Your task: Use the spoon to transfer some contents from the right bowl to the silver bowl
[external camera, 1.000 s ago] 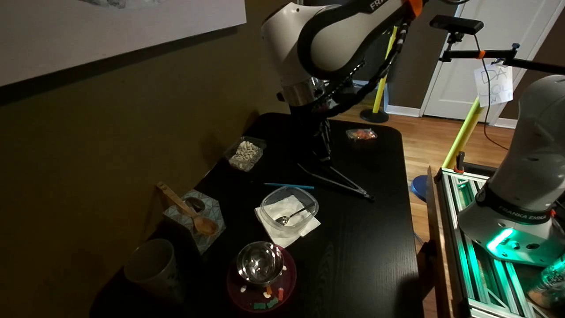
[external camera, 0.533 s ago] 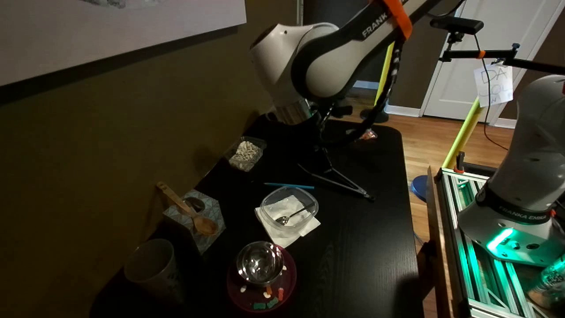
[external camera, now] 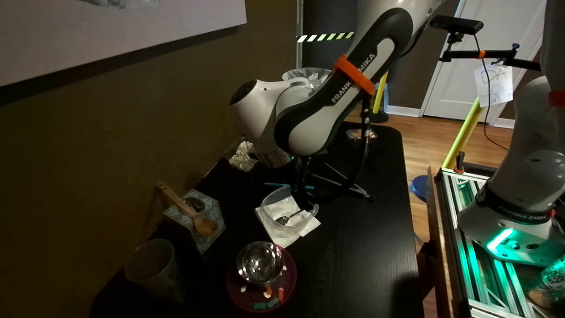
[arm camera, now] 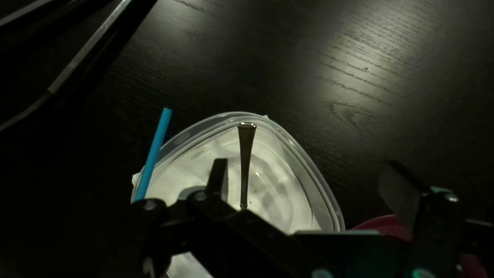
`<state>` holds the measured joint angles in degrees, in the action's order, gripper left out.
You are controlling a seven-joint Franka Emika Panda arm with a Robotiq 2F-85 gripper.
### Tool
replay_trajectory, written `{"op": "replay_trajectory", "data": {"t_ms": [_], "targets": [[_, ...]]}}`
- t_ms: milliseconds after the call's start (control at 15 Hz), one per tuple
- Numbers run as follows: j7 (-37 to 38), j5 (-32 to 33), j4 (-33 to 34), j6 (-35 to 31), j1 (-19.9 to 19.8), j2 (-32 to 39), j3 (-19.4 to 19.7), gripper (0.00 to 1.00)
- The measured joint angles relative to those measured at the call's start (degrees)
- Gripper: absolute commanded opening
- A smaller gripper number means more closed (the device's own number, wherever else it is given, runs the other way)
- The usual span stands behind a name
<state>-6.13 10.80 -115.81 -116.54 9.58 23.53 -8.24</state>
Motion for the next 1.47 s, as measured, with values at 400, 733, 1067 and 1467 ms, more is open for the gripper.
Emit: {"op": "replay_trajectory", "data": {"t_ms": [400,733,1067,1467], "targets": [[-0.8,-0.1,0.1,-5.8,-0.3,-0.2,0.1,1.0],[-3.2,-1.1,0.2,-16.0,-2.3,1.6,0.4,0.87],[-5.3,-6.4,0.4,-16.5,-5.1,3.2,0.4,0.75],[-8.2,-9.8,0.4,-16.5,-7.5,4.6,0.3,0.85]]}}
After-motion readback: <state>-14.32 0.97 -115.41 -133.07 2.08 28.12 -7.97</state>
